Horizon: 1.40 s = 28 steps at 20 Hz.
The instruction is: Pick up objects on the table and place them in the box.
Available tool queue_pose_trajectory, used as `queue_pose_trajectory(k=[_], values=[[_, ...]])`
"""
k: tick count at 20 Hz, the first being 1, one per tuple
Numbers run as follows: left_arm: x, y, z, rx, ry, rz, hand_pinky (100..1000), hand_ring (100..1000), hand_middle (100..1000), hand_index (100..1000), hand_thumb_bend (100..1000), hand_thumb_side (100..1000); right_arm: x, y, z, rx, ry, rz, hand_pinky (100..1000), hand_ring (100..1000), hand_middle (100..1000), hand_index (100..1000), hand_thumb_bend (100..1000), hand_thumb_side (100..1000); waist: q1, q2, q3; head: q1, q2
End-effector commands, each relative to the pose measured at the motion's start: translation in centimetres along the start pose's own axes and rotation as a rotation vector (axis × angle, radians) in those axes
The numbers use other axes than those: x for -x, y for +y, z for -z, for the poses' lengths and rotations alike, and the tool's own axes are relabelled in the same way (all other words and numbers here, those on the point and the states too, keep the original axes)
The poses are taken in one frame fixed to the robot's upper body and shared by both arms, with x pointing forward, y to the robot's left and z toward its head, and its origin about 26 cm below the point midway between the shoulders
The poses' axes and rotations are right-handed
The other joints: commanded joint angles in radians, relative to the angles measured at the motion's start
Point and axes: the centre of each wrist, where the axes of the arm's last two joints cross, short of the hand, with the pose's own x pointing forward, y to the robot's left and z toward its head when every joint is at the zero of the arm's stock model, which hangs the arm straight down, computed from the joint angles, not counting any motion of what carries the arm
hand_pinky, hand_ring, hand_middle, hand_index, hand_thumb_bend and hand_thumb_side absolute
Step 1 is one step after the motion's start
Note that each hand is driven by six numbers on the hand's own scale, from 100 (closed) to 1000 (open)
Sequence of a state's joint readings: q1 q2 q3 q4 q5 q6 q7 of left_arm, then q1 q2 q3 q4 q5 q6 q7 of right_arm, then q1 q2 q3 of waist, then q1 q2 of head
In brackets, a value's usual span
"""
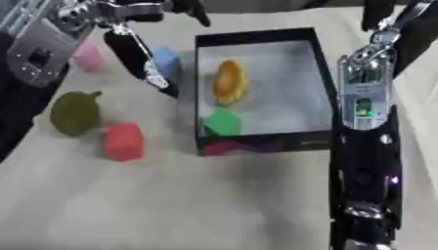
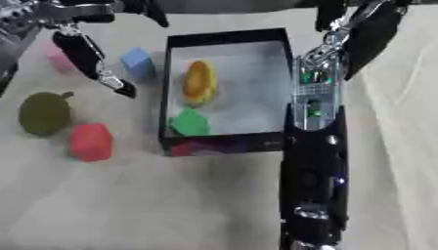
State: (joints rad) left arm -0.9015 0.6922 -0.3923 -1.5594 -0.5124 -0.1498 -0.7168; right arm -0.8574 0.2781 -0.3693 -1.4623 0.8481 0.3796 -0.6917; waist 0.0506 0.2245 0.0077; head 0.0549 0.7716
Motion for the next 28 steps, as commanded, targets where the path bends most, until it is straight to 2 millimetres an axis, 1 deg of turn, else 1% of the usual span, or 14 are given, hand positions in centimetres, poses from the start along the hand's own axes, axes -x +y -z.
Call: queue_pose_trajectory(k=[1,4,6,8,11,12,16,20,25,28], values=[[1.6,0.3,-2.8,0.048,0.134,0.017,875,898,845,890,740,346,-1.1,0.0,0.5,0.016,-0.019,0.018,813,729,733,822,100,717,0.011,-0.028,0.003,-0.005,-0.002],[3.1,-1.0,-4.9,0.103,0.239,-0.016,878,900,845,888,757,349,-1.3,0.1,0.3,0.011,-0.020,0.024,813,730,733,822,100,718,0.008,-0.024,-0.001,0.003,-0.002],[3.6,-1.7,-6.2,0.129,0.297,-0.034,878,899,844,887,762,349,-1.3,0.1,0.2,0.009,-0.019,0.028,813,730,733,822,100,720,0.006,-0.022,-0.005,0.008,-0.002],[4.0,-2.5,-6.9,0.148,0.340,-0.064,877,899,844,888,767,354,-1.3,0.1,0.2,0.010,-0.017,0.032,813,730,733,822,100,721,0.005,-0.021,-0.007,0.013,-0.002],[3.9,-2.8,-7.0,0.154,0.361,-0.088,877,899,844,888,767,354,-1.3,0.1,0.1,0.009,-0.016,0.035,813,730,733,822,100,721,0.005,-0.020,-0.009,0.015,-0.002],[4.2,-3.3,-7.1,0.173,0.374,-0.103,883,902,844,888,793,363,-1.2,0.0,0.2,0.013,-0.013,0.034,814,730,733,823,100,754,0.005,-0.019,-0.005,0.013,-0.002],[5.9,-6.5,-7.4,0.261,0.505,-0.135,890,905,844,884,809,359,-0.9,0.0,0.0,0.009,-0.005,0.039,814,730,733,823,100,767,0.004,-0.017,-0.011,0.022,-0.002],[7.3,-8.6,-7.3,0.271,0.594,-0.141,884,898,837,881,798,353,-0.8,0.0,0.2,0.011,0.004,0.040,815,730,734,823,100,776,0.001,-0.016,-0.012,0.024,-0.002],[8.5,-9.4,-7.3,0.238,0.650,-0.152,880,894,833,880,785,356,-0.6,0.1,0.3,0.010,0.012,0.044,815,731,736,823,100,783,-0.002,-0.013,-0.010,0.026,-0.002],[8.9,-10.0,-7.1,0.258,0.662,-0.163,877,889,823,870,776,361,-0.6,0.2,0.3,0.009,0.011,0.046,816,731,736,824,100,784,-0.003,-0.011,-0.011,0.030,-0.002]])
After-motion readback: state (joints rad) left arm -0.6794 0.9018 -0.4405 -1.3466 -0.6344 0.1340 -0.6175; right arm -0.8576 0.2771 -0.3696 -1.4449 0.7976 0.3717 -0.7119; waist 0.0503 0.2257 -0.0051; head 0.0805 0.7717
